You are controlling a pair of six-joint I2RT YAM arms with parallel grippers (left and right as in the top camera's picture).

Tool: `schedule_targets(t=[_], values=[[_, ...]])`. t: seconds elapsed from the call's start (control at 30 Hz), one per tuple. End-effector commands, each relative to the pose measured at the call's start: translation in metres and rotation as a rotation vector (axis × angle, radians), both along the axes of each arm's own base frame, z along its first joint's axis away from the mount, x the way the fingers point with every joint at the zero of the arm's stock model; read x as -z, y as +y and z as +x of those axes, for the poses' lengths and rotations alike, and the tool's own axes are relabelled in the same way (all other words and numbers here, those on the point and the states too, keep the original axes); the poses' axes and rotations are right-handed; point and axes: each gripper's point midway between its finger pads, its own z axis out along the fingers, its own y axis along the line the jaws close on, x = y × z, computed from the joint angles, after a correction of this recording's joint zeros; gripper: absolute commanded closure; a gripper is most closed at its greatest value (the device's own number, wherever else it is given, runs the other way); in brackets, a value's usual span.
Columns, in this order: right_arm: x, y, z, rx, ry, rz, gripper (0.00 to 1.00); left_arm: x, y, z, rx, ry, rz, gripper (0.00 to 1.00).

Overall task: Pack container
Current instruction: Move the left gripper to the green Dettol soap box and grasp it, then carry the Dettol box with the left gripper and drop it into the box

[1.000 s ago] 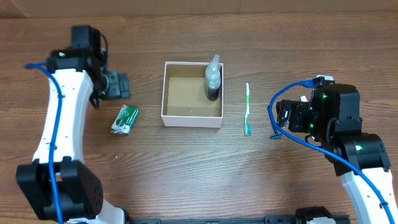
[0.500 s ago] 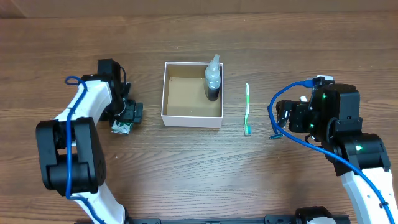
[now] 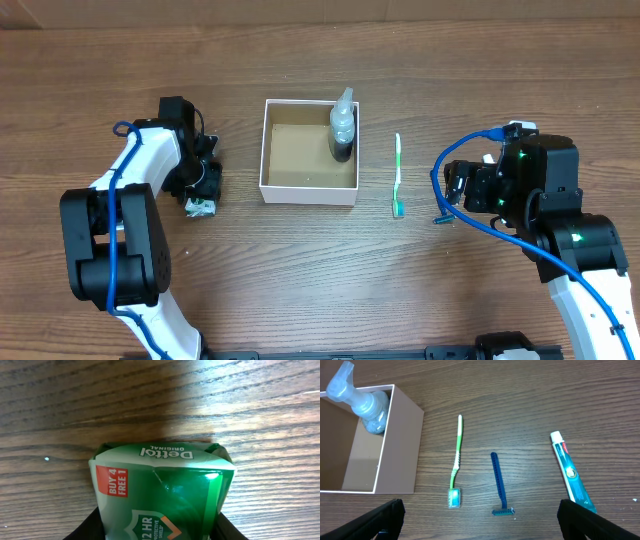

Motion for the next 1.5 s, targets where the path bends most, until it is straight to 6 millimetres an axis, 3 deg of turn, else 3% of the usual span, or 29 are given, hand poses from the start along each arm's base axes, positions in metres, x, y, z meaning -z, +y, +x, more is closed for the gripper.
schedule_targets(t=[0.0, 0.07, 0.13, 0.17, 0.3, 0.33, 0.37, 0.43, 0.5, 0.57, 0.67, 0.73, 0.93, 1.07, 1.17, 1.2, 1.3, 1.33, 1.43, 1.47], values=[[-0.014, 0.000, 0.004, 0.005, -0.035, 0.008, 0.00, 0.016, -0.009, -0.014, -0.013, 0.072, -0.047, 0.72], [-0.014, 0.000, 0.004, 0.005, -0.035, 0.008, 0.00, 0.012, -0.009, -0.013, -0.021, 0.076, -0.047, 0.86], [-0.014, 0.000, 0.004, 0.005, -0.035, 0.008, 0.00, 0.003, -0.009, -0.007, -0.051, 0.062, -0.045, 0.89], [-0.014, 0.000, 0.004, 0.005, -0.035, 0.008, 0.00, -0.008, -0.008, 0.002, -0.069, 0.037, -0.044, 0.89], [-0.014, 0.000, 0.004, 0.005, -0.035, 0.008, 0.00, -0.086, -0.023, 0.045, -0.111, -0.130, -0.081, 0.91], [-0.014, 0.000, 0.004, 0.005, -0.035, 0.008, 0.00, -0.114, -0.033, 0.056, -0.099, -0.193, -0.093, 0.94], [-0.014, 0.000, 0.004, 0.005, -0.035, 0.008, 0.00, -0.159, -0.052, 0.071, -0.082, -0.301, -0.110, 0.96], [-0.014, 0.000, 0.004, 0.005, -0.035, 0.008, 0.00, -0.198, -0.078, 0.081, -0.038, -0.405, -0.135, 0.96], [-0.014, 0.000, 0.004, 0.005, -0.035, 0.008, 0.00, -0.226, -0.112, 0.086, 0.029, -0.486, -0.163, 0.96], [-0.014, 0.000, 0.004, 0.005, -0.035, 0.008, 0.00, -0.234, -0.142, 0.088, 0.063, -0.521, -0.189, 0.96], [-0.014, 0.000, 0.004, 0.005, -0.035, 0.008, 0.00, -0.226, -0.175, 0.090, 0.069, -0.516, -0.225, 0.95], [-0.014, 0.000, 0.004, 0.005, -0.035, 0.008, 0.00, -0.208, -0.188, 0.094, 0.074, -0.486, -0.224, 0.94], [-0.013, 0.000, 0.003, 0.005, -0.031, 0.008, 0.00, -0.131, -0.191, 0.101, 0.072, -0.324, -0.172, 0.94], [-0.013, 0.000, 0.003, 0.005, -0.031, 0.008, 0.00, -0.092, -0.192, 0.103, 0.069, -0.249, -0.149, 0.86], [-0.013, 0.000, 0.003, 0.005, -0.031, 0.008, 0.00, -0.079, -0.191, 0.103, 0.068, -0.224, -0.137, 0.78], [-0.013, 0.000, 0.003, 0.005, -0.031, 0.008, 0.00, -0.079, -0.191, 0.103, 0.068, -0.224, -0.136, 0.68], [-0.013, 0.000, 0.003, 0.005, -0.031, 0.008, 0.00, -0.079, -0.189, 0.103, 0.066, -0.228, -0.123, 0.61], [-0.013, 0.000, 0.003, 0.005, -0.031, 0.008, 0.00, -0.079, -0.188, 0.103, 0.066, -0.225, -0.122, 0.49], [-0.013, 0.000, 0.003, 0.005, -0.031, 0.008, 0.00, -0.079, -0.188, 0.102, 0.066, -0.221, -0.121, 0.39], [-0.013, 0.000, 0.003, 0.005, -0.031, 0.008, 0.00, -0.078, -0.188, 0.101, 0.066, -0.217, -0.120, 0.31]])
